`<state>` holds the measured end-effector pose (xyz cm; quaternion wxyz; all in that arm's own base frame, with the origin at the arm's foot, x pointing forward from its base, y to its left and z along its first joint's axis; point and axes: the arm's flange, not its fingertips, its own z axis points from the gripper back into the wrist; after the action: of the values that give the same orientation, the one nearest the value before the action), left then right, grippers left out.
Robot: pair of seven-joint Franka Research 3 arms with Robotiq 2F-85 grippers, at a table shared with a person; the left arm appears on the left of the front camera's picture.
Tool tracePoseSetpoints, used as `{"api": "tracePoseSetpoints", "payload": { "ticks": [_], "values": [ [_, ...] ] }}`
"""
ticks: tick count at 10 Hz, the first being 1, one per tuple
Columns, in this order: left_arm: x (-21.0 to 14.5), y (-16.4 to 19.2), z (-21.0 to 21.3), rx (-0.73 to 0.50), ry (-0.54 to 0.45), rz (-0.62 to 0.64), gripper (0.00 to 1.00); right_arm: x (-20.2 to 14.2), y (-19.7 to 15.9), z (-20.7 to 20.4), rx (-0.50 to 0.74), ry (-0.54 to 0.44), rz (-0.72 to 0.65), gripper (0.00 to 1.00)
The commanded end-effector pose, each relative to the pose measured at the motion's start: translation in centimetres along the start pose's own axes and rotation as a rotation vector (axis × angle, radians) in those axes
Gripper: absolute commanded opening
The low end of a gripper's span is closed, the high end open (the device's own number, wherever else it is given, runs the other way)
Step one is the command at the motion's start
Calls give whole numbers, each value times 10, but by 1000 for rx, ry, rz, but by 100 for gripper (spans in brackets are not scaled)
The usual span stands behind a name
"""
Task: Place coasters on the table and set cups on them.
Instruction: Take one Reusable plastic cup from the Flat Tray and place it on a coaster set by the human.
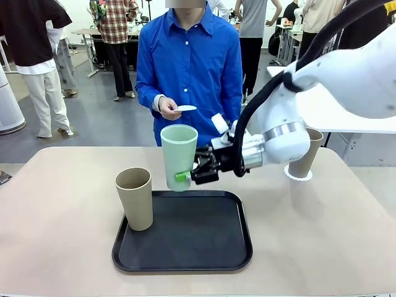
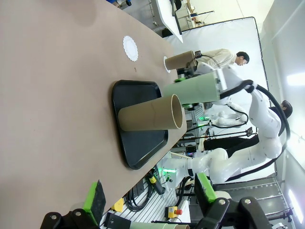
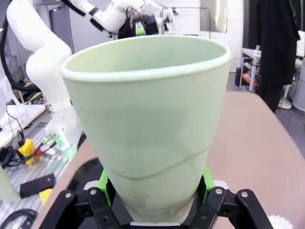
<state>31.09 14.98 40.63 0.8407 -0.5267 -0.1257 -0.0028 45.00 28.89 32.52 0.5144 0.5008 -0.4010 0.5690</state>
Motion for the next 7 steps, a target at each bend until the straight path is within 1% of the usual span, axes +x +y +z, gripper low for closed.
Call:
{"api": "tracePoseSetpoints", "payload": {
  "ticks": [1, 3, 4, 5, 7],
  "values": [
    [-1, 0, 2, -17, -10, -8, 100, 36, 17, 7, -56, 0, -23, 66],
    [-1, 0, 2, -17, -10, -8, 100, 64, 27, 7, -67, 4, -12, 66],
    [-1, 0, 2, -17, -10, -8, 100, 67, 29, 7, -73, 5, -12, 66],
    [-1, 0, 2, -17, -10, -8, 100, 63, 19, 14, -34, 7, 8, 66],
    [-1, 0, 2, -17, -10, -8, 100, 63, 19, 14, -34, 7, 8, 66]
  ]
}}
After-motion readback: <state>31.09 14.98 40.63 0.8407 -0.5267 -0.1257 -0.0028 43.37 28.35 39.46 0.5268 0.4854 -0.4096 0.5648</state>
